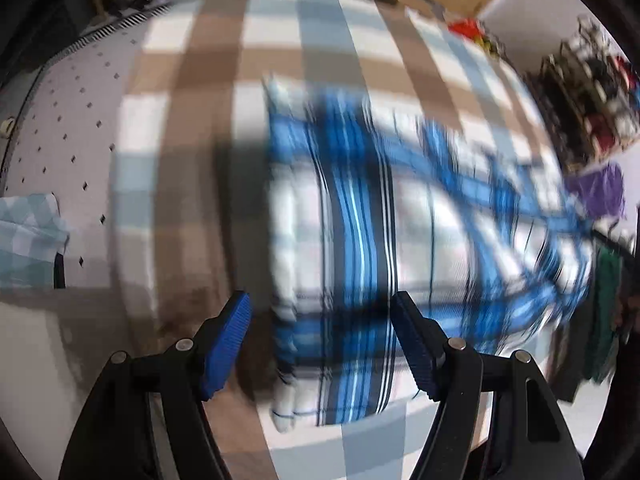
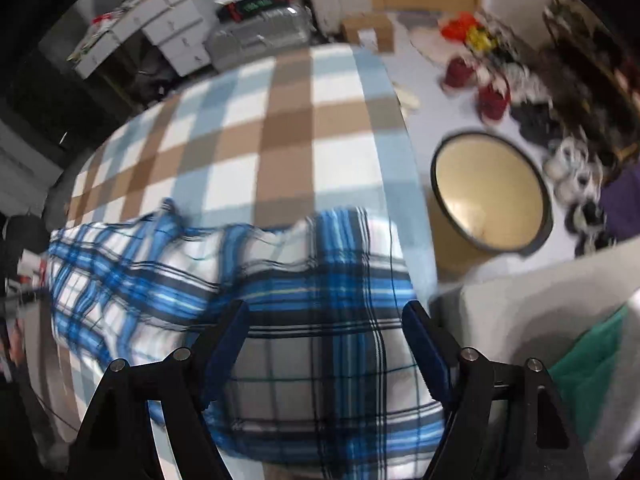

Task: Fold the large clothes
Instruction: 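Lay the held shirt down on the bed with both grippers, then open both grippers and press the shirt flat on the bed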

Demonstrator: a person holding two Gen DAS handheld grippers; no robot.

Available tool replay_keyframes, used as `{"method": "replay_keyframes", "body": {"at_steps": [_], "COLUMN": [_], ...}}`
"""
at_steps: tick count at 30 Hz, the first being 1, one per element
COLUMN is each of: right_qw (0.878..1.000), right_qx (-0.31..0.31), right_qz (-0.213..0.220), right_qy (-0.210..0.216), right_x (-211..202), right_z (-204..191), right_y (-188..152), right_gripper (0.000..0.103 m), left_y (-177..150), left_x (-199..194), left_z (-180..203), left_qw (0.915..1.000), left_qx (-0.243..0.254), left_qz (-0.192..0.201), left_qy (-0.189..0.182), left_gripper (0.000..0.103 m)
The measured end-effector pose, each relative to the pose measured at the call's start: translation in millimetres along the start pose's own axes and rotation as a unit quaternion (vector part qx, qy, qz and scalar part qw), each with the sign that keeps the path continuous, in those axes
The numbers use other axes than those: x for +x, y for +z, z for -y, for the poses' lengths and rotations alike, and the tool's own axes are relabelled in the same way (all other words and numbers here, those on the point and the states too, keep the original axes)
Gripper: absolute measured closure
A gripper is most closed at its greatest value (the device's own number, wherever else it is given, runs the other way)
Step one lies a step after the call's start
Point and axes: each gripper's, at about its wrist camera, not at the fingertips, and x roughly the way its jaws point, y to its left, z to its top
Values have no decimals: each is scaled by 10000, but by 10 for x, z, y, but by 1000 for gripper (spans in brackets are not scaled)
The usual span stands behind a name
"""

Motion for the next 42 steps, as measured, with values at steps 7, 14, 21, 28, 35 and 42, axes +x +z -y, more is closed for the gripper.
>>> {"method": "replay_keyframes", "body": {"at_steps": [7,14,21,28,35,42], "right_qw": [9999,9891,9878,9759,9740,9863], "right_qx": [67,757,946,332,-1387,-1084], "right_qz": [92,1255,1147,2155,1752,1088], "right_qy": [15,-166,-455,-7,-367,-604], "right_x": [203,-294,-140,-813,-515,261], "right_z": [-41,242,309,-81,-797,-796], "right_y": [-66,-166,-39,-479,-1138,-1170], "right_gripper": [64,100,81,24,18,21], "left_y": [-138,-245,-298,-527,-699,-332], "left_x": [160,119,14,-473,-667,96], "left_z": [-67,-63,-309,-445,735,1366], "left_qw": [9989,9995,9988,9903,9808,9732], "left_qx": [-219,222,-251,-691,1116,1851], "left_qz": [39,198,415,1087,1477,813], "left_qy": [-415,141,96,530,609,1094], "left_gripper": [45,101,101,97,62,61]}}
